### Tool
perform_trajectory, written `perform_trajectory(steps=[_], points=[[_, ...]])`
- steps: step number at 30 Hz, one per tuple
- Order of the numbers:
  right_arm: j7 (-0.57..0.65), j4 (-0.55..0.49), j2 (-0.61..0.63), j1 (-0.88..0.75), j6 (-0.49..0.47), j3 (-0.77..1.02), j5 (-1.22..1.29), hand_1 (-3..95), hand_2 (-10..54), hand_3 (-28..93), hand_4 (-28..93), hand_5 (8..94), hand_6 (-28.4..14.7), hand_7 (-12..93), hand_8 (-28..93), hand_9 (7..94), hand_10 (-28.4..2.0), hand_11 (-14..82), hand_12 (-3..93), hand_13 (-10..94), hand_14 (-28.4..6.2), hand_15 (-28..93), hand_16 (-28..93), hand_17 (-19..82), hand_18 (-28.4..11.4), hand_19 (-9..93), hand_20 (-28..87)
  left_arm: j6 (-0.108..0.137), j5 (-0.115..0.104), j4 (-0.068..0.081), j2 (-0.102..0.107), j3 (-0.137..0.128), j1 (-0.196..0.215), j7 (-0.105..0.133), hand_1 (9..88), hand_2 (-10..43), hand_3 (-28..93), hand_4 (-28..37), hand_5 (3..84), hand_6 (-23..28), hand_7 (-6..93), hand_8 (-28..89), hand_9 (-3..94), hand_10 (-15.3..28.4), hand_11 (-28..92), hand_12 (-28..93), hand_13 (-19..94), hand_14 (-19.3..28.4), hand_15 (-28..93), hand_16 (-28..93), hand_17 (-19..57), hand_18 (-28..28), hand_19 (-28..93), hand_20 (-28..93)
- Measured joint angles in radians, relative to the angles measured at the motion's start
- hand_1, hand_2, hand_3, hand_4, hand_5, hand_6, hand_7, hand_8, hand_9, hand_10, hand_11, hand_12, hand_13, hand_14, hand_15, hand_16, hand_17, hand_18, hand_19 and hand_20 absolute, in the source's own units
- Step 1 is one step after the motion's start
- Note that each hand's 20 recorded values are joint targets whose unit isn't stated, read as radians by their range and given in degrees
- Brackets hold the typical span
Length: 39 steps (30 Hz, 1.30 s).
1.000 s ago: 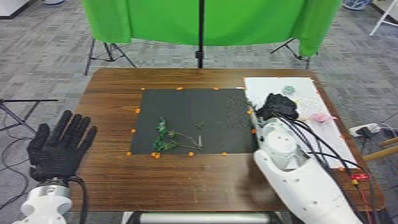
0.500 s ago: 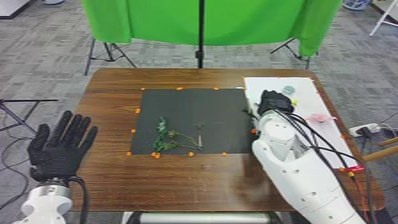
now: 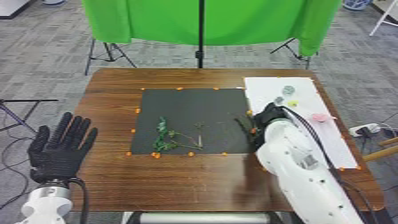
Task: Arrange flowers
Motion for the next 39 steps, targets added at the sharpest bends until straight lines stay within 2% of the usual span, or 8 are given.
perform_trajectory(steps=[7,12,17,24,30,35,38,39], points=[[0.02,-0.083,-0.039,-0.05,0.029,-0.021,0.021,46.9,-9.5,83,-3,81.0,-0.7,35,24,88.2,-11.8,17.3,45.1,80,-6.7,54,43,48,-26.0,93,41,0.0,0.0,0.0,0.004,-0.001,0.0,0.0,24.9,14.8,76,-28.3,46.1,7.9,10.5,-9,39.8,13.7,18,11,33,12.5,22,-2,-4.2,13.0,32,15],[0.056,-0.09,-0.13,-0.071,0.06,-0.041,-0.009,45.9,-9.5,83,-3,73.3,-0.6,49,17,87.4,-12.0,18.5,46.3,80,-7.6,56,41,48,-25.8,93,42,0.0,0.0,0.0,0.017,0.003,-0.004,-0.002,25.3,15.4,77,-28.3,46.1,7.9,10.7,-9,39.9,13.7,18,11,33,12.5,23,-2,-4.2,13.0,32,15],[0.08,-0.08,-0.197,-0.085,0.112,-0.06,-0.013,45.6,-9.5,83,-4,68.8,-0.8,56,13,85.9,-12.0,21.8,46.7,80,-8.3,59,39,49,-25.6,93,43,0.001,0.001,0.001,0.033,0.009,-0.013,-0.01,25.4,15.5,77,-28.3,46.1,7.9,10.7,-9,39.9,13.7,18,11,33,12.5,23,-2,-4.2,13.0,32,15],[0.1,-0.067,-0.224,-0.084,0.206,-0.069,-0.028,43.6,-9.5,80,-9,58.0,-4.3,64,9,74.4,-17.3,35.5,39.4,72,-13.4,68,30,45,-26.4,93,44,0.001,0.001,0.001,0.038,0.013,-0.02,-0.021,25.2,15.3,76,-28.3,46.1,7.8,10.7,-9,39.8,13.6,18,11,33,12.5,22,-2,-4.2,13.0,32,15],[0.1,-0.07,-0.224,-0.084,0.198,-0.07,-0.028,43.3,-9.5,77,-16,56.3,-6.5,58,8,69.2,-21.0,44.6,29.2,69,-15.4,69,28,43,-27.0,93,43,0.001,-0.003,0.0,0.037,0.011,-0.018,-0.02,25.2,15.2,76,-28.3,46.2,7.9,10.8,-9,39.8,13.6,18,11,33,12.5,22,-2,-4.2,13.0,32,15],[0.099,-0.074,-0.221,-0.085,0.189,-0.07,-0.024,39.7,-9.2,79,-17,50.9,-10.1,53,6,61.0,-24.3,49.0,27.8,65,-17.3,70,27,42,-27.4,93,43,0.001,-0.006,0.0,0.037,0.01,-0.017,-0.018,25.1,15.2,76,-28.3,46.0,7.8,10.8,-9,39.8,13.6,18,11,33,12.4,22,-2,-4.2,13.1,32,14],[0.099,-0.08,-0.214,-0.086,0.184,-0.071,-0.02,36.3,-6.9,82,-17,47.6,-13.0,54,-8,56.0,-26.2,52.0,27.5,64,-18.0,72,26,42,-27.4,93,43,0.0,-0.007,0.0,0.036,0.009,-0.016,-0.017,25.1,15.1,76,-28.3,45.9,7.8,10.8,-9,39.9,13.6,18,11,33,12.4,22,-2,-4.2,13.1,32,15],[0.099,-0.083,-0.211,-0.088,0.182,-0.071,-0.018,34.8,-5.8,82,-17,46.9,-14.0,54,-18,54.6,-26.8,52.9,27.4,63,-18.2,72,26,42,-27.5,93,43,0.0,-0.007,0.0,0.036,0.009,-0.015,-0.016,25.1,15.1,76,-28.3,46.0,7.9,10.8,-9,39.9,13.6,18,11,33,12.4,22,-2,-4.2,13.1,32,15]])
